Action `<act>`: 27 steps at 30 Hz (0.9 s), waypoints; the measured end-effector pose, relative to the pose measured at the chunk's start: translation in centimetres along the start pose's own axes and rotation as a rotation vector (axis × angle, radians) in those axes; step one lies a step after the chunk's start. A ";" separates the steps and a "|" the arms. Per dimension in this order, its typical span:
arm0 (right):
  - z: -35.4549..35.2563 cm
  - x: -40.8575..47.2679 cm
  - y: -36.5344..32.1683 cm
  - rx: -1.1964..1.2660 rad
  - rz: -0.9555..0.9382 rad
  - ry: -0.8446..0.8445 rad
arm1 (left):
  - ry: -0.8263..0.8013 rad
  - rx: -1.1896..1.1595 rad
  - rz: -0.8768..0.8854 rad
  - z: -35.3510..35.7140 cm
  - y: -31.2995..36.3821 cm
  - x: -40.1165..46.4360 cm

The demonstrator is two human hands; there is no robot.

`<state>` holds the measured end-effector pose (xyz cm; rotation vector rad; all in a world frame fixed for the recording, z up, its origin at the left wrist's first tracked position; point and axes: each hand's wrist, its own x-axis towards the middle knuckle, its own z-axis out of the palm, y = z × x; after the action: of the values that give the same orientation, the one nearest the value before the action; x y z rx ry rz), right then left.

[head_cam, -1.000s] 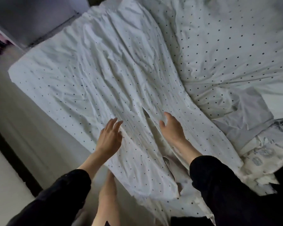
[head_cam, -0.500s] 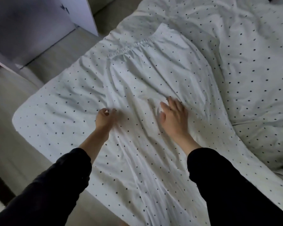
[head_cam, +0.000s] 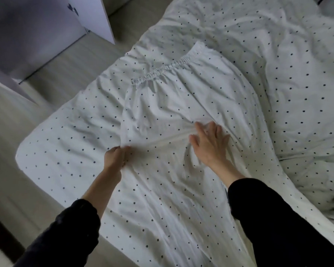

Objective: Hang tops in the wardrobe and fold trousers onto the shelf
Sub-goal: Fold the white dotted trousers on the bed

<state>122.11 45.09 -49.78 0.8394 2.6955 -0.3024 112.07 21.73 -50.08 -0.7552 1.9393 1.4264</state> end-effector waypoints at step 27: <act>-6.0 -5.4 5.6 0.953 -0.024 0.113 | -0.109 0.518 0.752 18.1 14.7 -9.4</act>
<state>128.28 48.49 -42.94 1.0509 2.5875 -1.6562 109.76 43.75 -38.21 0.3219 2.4716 1.1966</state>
